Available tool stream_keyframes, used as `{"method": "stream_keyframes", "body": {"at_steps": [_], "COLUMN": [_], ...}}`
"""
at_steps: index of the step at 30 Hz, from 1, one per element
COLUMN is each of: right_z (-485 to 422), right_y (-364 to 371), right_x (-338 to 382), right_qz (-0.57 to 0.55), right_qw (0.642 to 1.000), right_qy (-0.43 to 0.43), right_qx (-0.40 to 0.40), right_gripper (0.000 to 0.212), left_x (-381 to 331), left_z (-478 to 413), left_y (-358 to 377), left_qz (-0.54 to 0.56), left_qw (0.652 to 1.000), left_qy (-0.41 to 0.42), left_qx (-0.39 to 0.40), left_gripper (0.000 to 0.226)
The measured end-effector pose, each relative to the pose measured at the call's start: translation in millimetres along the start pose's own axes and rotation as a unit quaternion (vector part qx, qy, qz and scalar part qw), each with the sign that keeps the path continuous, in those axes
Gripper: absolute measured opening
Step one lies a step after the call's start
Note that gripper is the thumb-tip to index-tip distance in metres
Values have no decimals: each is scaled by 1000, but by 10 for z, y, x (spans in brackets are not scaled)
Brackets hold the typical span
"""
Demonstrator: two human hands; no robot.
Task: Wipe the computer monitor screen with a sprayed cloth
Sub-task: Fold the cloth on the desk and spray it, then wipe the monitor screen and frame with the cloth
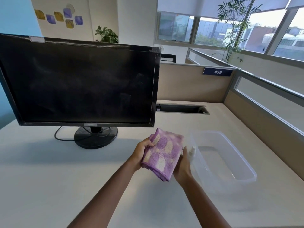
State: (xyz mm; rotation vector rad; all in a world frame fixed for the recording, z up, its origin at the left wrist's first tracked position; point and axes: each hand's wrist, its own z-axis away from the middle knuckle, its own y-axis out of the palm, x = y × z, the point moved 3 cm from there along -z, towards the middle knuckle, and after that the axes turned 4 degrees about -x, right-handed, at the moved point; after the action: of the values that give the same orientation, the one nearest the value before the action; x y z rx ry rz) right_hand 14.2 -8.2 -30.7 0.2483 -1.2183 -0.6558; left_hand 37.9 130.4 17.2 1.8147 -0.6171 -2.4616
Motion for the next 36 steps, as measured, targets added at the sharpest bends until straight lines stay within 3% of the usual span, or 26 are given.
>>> {"method": "stream_keyframes", "body": {"at_steps": [5, 9, 12, 15, 19, 25, 29, 32, 36], "right_z": [47, 213, 343, 443, 555, 687, 728, 733, 678], "right_y": [469, 922, 1286, 1590, 1985, 2410, 2540, 2674, 2864], "right_x": [147, 115, -31, -220, -543, -941, -1028, -1058, -1086], "right_qz": [66, 183, 293, 349, 502, 555, 545, 516, 482], "right_qw": [996, 970, 922, 885, 772, 709, 712, 726, 738], "right_qy": [-64, -160, -254, -305, -390, -434, -442, -453, -471], "right_qx": [15, 5, -9, -42, -21, 25, 31, 30, 34], "right_gripper": [40, 27, 26, 38, 42, 55, 71, 64, 69], "left_x": [-96, -232, -448, -656, -829, -936, -996, -1043, -1123], "left_z": [147, 212, 303, 407, 582, 823, 923, 939, 905], "left_y": [-402, -783, -976, -1079, -1199, -1628, -1876, -1990, -2091], "left_qz": [-69, -183, -194, -213, -222, -154, -131, -79, -28], "left_qw": [998, 976, 961, 958, 961, 964, 966, 977, 986], "left_qy": [0, 27, 103, 140, 154, 171, 167, 140, 120], "left_qx": [-5, -118, -167, -128, -61, -132, -146, -139, -111], "left_gripper": [20, 35, 41, 43, 46, 34, 21, 13, 21]}}
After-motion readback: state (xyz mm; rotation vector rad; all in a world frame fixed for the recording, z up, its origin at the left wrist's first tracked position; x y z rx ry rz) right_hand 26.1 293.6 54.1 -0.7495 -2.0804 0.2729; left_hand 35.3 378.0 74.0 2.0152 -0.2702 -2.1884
